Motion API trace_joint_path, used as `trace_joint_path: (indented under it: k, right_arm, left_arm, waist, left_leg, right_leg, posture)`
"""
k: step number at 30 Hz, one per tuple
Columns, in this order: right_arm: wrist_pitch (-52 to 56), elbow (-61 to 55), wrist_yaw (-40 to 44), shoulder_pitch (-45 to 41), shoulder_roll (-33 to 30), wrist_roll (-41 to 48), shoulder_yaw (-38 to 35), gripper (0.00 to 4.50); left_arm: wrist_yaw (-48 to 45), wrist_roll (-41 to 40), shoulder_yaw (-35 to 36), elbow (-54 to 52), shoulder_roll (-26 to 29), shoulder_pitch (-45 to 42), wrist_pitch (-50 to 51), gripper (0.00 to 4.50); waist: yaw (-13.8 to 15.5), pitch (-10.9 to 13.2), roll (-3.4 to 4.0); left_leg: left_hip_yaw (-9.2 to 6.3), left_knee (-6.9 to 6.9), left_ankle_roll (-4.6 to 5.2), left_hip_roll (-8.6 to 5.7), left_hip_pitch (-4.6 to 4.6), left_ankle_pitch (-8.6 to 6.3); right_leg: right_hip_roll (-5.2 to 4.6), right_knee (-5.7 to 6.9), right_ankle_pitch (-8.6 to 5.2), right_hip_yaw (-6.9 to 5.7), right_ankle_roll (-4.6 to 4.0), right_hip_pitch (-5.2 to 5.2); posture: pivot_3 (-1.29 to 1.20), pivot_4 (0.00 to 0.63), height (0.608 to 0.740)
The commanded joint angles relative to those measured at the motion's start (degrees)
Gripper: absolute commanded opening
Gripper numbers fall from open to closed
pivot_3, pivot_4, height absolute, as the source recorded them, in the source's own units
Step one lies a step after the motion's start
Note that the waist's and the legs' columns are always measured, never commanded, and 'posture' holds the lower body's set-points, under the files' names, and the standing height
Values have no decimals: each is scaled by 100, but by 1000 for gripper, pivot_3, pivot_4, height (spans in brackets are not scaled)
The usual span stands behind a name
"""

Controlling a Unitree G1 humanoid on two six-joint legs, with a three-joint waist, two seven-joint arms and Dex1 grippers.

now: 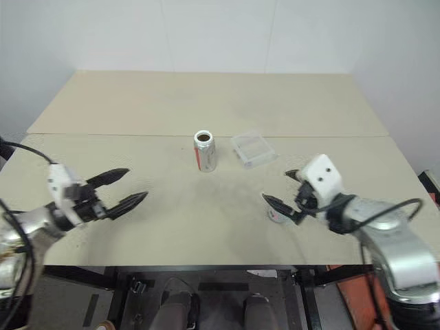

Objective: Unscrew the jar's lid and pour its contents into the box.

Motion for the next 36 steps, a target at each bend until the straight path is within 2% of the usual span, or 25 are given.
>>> trace_joint_path:
  k: [1,5,12,19,32,36]
  right_arm:
    - [-286,67,722,72,-307,459,-447,4500]
    - [-555,208,1011,191,-509,418,-364,4500]
    - [-685,147,1029,312,-489,446,-395,4500]
    - [-644,36,961,394,-553,559,-594,4500]
    - [-276,-62,976,475,-837,984,-804,4500]
    - [-252,-96,1093,390,-1034,1089,-849,4500]
  left_arm:
    - [-362,-519,239,-438,214,202,261,4478]
    - [-176,-577,216,-588,217,274,423,4478]
    - [82,-179,5,-703,139,283,232,4478]
    - [119,-114,161,-840,245,562,290,4478]
    - [811,-222,398,-1529,237,1177,666,4478]
    - [1074,-381,711,-1813,250,1311,897,4478]
  waist:
    - [-3,1,-1]
    - [-1,1,-2]
    - [1,1,-3]
    - [-3,2,-4]
    - [2,4,-10]
    - [3,5,-11]
  left_leg:
    - [11,-6,-1,1,37,-1]
    - [42,-8,-3,7,82,0]
    - [50,-10,-3,4,71,0]
    - [50,-11,-3,6,65,0]
    - [49,-13,-3,7,66,-1]
    - [48,-13,-2,6,63,-1]
  right_leg:
    - [0,-3,-3,0,-3,34]
    - [2,4,-5,8,-10,63]
    - [3,7,-4,23,-10,46]
    - [2,6,-4,23,-10,40]
    - [0,4,-5,24,-10,41]
    - [0,1,-5,24,-10,40]
  posture:
    - [0,150,740]
    - [0,150,740]
    - [0,150,740]
    - [0,150,740]
    - [0,150,740]
    - [0,150,740]
